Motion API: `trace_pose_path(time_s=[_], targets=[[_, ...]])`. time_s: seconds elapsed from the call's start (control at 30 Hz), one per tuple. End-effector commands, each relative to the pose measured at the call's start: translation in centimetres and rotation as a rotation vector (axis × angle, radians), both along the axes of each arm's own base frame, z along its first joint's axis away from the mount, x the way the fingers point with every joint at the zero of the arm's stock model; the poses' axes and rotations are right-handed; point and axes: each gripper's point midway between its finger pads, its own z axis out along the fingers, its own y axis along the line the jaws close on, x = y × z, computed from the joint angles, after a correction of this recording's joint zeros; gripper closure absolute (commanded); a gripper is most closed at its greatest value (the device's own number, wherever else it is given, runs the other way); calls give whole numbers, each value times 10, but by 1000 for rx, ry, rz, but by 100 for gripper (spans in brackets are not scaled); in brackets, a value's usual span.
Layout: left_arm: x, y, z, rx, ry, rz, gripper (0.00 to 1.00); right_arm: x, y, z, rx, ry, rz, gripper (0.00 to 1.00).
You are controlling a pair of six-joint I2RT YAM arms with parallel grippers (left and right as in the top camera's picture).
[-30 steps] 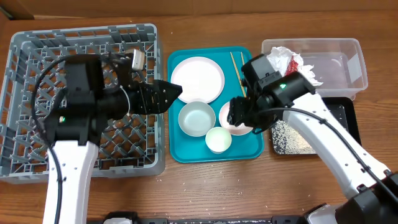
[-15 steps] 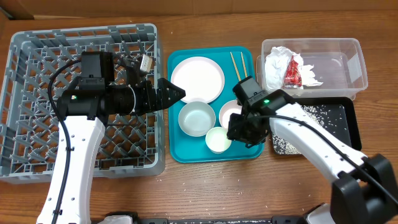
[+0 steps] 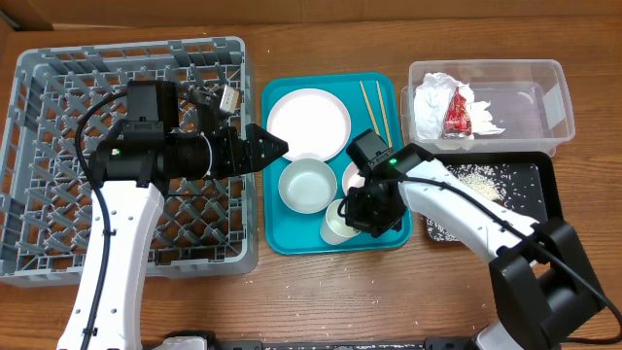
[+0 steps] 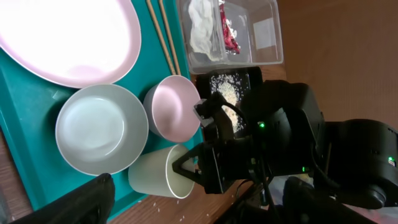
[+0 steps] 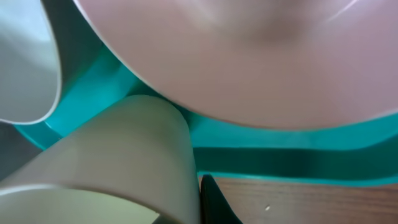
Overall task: Sort waste into correct bins and load items into the dishwasher
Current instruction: 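Lift the white cup with right gripper and hand it to left gripper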
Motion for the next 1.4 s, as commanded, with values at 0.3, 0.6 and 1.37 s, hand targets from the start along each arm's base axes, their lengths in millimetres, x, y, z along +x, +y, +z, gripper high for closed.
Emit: trace_pose_path(time_s=[0.3,0.6,1.37], targets=[[-35,-45,72,-528,-263,-436,0,57,29,195,682,-542,133,96],[-23,-45,59,-601,-211,-435,0,68,45,240,889,-658,209,96],[-26,-51,59,-605,-194,-451,14,70,69,214,940,-551,222,96]])
